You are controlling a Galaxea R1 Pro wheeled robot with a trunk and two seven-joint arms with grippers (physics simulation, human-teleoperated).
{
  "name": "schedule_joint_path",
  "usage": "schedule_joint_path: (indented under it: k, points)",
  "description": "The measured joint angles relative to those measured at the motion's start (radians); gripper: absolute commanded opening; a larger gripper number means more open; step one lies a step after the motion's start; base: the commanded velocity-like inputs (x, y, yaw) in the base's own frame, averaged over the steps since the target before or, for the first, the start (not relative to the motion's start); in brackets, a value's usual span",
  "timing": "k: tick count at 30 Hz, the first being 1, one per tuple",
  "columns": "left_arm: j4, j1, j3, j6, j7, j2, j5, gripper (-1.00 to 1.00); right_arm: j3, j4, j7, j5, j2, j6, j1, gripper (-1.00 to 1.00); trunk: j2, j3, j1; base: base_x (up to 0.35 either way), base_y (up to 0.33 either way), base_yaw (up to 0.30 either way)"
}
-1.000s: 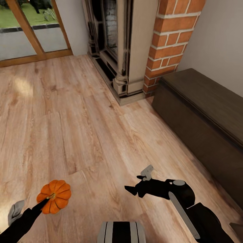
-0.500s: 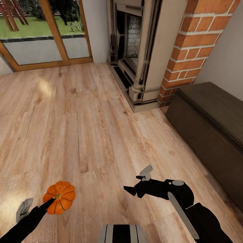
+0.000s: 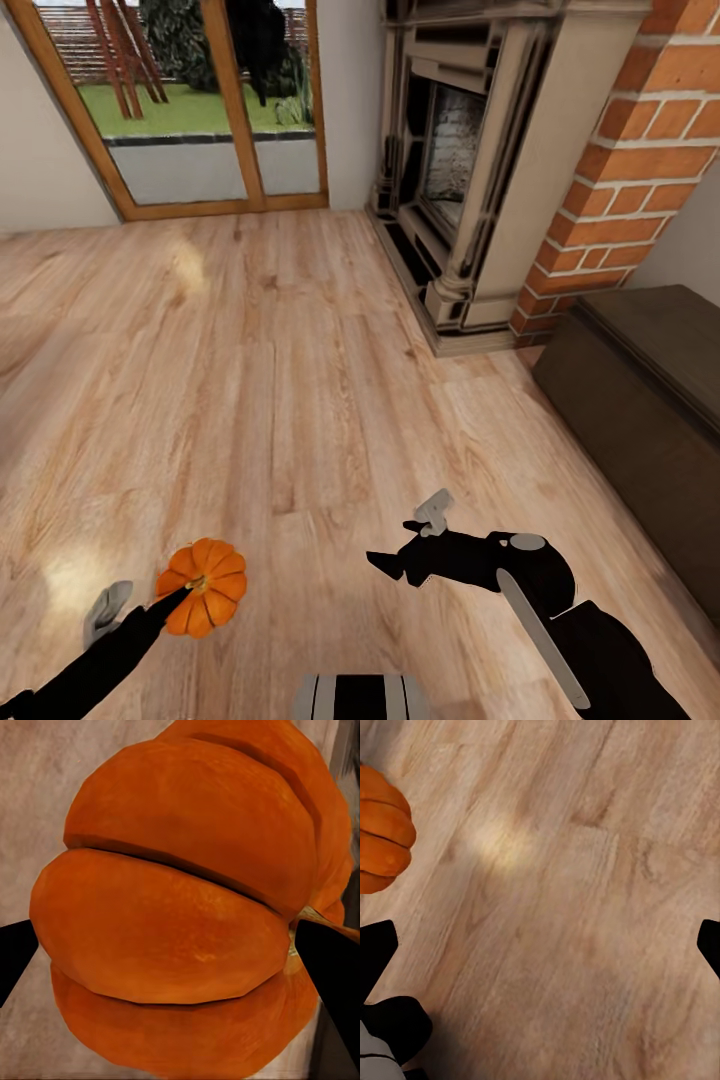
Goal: Place each of the two pumpkins and all three candles from the living room inside a cabinet in the living room (use any cabinet), then make sure every cabinet is closed, and position the cauldron so it is next to a table in the living room.
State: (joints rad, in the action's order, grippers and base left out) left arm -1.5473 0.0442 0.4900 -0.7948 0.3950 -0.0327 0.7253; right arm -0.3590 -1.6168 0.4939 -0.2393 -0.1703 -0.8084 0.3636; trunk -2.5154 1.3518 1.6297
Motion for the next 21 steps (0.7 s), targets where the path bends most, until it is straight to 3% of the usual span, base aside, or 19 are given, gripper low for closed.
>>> schedule_joint_path:
  k: [14,18,21]
  points:
    - [0.000,-0.004,-0.007,0.001,-0.014,0.000,0.002,-1.00,0.000,0.000,0.000,0.000,0.001,0.000,0.000,1.00,0.003,-0.054,-0.006,0.000,0.000,0.280]
    - [0.001,-0.004,-0.007,0.002,-0.017,0.000,0.001,-1.00,-0.037,0.000,-0.040,-0.001,0.005,-0.002,0.000,1.00,0.004,-0.070,-0.008,0.000,0.000,0.280]
    - [0.001,-0.004,-0.007,0.002,-0.017,0.000,0.001,-1.00,-0.041,0.000,-0.043,0.000,0.005,-0.002,0.000,1.00,0.005,-0.081,-0.009,0.000,0.000,0.280]
